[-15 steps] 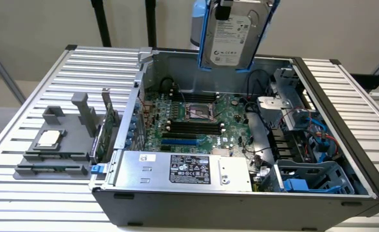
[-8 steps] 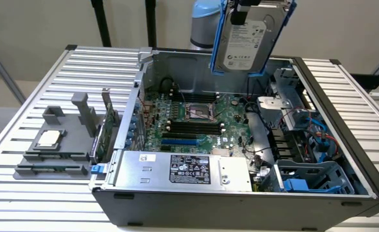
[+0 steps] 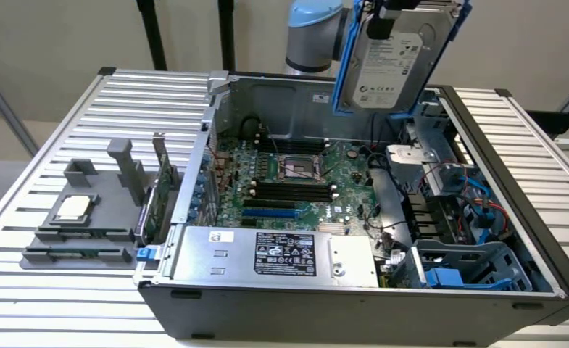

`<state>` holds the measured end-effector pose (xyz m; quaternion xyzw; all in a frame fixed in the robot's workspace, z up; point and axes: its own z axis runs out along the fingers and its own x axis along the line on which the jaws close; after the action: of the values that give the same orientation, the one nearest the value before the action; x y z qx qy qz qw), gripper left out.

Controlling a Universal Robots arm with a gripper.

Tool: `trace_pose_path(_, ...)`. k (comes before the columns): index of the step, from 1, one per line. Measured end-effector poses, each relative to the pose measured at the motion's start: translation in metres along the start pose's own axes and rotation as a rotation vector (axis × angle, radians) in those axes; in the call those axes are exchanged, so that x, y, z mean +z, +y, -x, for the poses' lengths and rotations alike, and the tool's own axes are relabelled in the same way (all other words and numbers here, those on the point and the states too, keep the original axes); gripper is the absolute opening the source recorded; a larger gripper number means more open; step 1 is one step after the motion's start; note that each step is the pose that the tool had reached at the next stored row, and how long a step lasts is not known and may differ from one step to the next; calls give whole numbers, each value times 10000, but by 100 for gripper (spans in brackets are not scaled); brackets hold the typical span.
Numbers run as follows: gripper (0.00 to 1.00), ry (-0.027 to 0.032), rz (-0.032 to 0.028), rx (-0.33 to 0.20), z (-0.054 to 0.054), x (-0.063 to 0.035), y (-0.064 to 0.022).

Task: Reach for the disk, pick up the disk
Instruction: 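Pick up the disk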

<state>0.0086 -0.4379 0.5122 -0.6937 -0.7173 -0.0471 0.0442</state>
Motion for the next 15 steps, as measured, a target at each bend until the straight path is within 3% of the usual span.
trace_pose_path(7,33,-10,0,0,150,-45,49)
trace_pose_path(15,33,-87,-3,-1,336,-79,78)
